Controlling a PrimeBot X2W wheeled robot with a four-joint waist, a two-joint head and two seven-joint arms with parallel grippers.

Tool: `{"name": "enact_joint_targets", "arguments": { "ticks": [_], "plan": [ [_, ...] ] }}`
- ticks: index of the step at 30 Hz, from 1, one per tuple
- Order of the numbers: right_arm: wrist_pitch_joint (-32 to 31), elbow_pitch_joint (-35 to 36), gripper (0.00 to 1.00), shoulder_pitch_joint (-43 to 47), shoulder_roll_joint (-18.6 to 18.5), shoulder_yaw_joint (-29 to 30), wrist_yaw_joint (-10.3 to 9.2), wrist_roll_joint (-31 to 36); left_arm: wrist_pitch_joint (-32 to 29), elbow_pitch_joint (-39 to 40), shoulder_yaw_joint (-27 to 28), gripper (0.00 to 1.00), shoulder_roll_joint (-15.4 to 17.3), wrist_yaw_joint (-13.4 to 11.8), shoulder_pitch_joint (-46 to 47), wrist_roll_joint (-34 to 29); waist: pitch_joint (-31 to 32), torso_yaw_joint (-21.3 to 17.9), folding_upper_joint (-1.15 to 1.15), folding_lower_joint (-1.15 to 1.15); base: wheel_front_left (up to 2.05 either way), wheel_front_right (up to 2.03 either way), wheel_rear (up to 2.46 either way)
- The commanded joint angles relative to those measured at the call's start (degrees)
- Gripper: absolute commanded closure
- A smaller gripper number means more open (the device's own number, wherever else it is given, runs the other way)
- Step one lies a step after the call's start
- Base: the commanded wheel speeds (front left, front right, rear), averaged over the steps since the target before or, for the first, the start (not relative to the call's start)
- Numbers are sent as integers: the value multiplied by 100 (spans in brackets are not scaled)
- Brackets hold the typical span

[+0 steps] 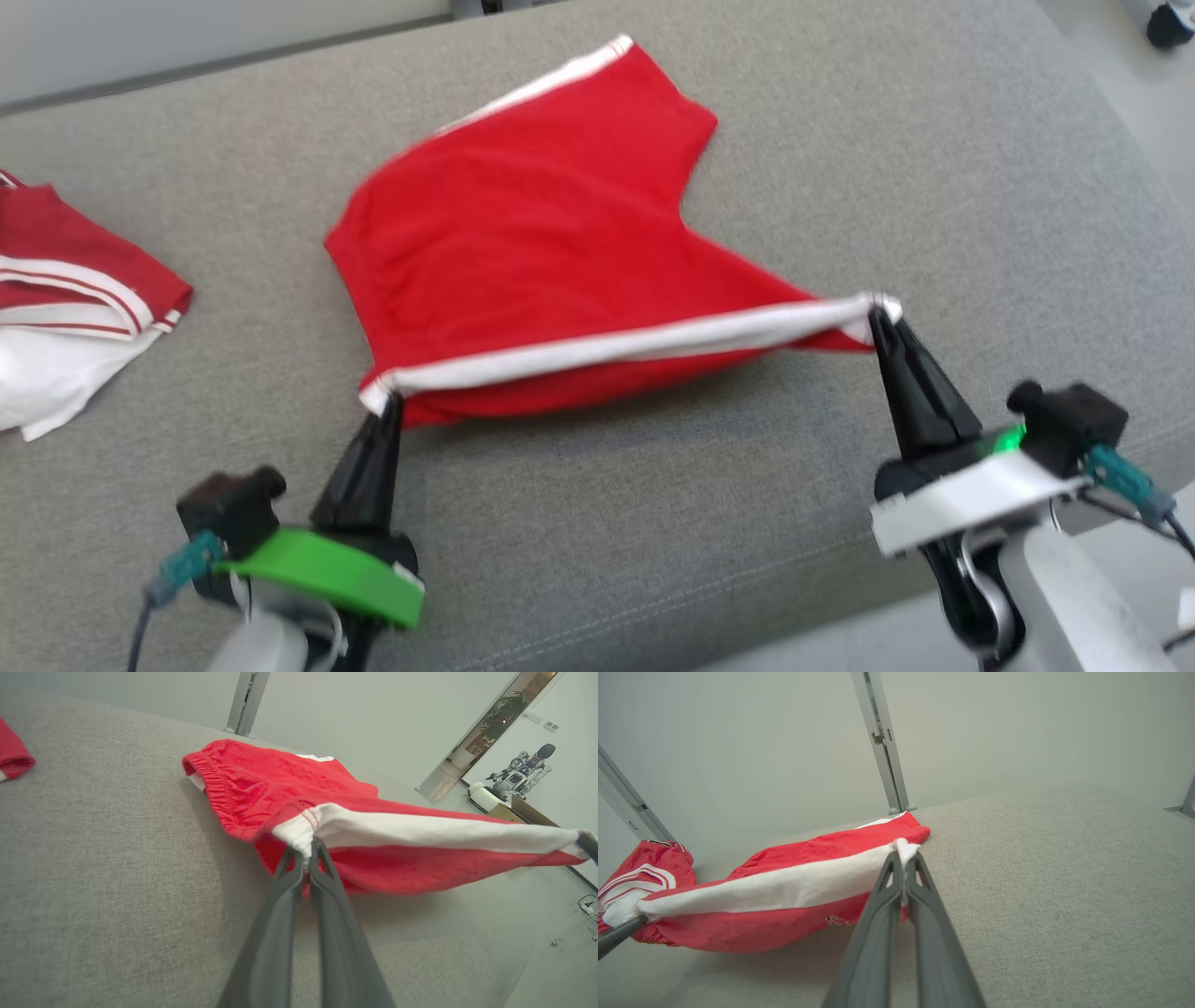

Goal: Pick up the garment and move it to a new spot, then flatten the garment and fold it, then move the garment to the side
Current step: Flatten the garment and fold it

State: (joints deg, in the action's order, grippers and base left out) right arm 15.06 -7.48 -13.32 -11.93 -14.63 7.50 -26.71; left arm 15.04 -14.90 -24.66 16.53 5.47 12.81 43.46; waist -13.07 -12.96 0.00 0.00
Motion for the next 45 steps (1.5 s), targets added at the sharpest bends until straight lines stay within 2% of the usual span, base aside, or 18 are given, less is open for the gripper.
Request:
{"name": "enact_joint_targets", "arguments": {
  "ticks": [1,7,12,17,21,33,40,45],
  "plan": [
    [17,71,100,169,-8,55,-2,53,17,73,56,100,-43,-21,-170,-37,428,228,0,0,0,0,0],
    [-105,664,100,1237,-20,213,-3,206,17,705,386,100,-247,-45,-1418,-324,923,214,0,0,0,0,0],
    [-612,1551,100,2224,48,425,-3,402,17,1177,582,100,-351,-184,-2331,-419,1163,144,0,0,0,0,0],
    [-1036,2046,100,2682,60,584,-3,479,12,1203,533,100,-427,-136,-2577,-428,1235,145,0,0,0,0,0],
    [-1217,2100,100,2614,20,679,-2,490,-7,1182,444,100,-509,-100,-2503,-399,1254,229,0,0,0,0,0],
    [-1385,1002,100,1511,-107,727,-2,311,-626,800,146,100,-858,-109,-1583,-176,1225,846,0,0,0,0,0],
    [-1463,-34,100,158,-334,497,-2,93,-1096,157,190,100,-1148,-387,-606,82,910,1172,0,0,0,0,0],
    [-1410,-978,100,-853,-477,250,-2,0,-1129,-355,256,100,-1242,-542,68,129,601,1324,0,0,0,0,0]
  ]
}}
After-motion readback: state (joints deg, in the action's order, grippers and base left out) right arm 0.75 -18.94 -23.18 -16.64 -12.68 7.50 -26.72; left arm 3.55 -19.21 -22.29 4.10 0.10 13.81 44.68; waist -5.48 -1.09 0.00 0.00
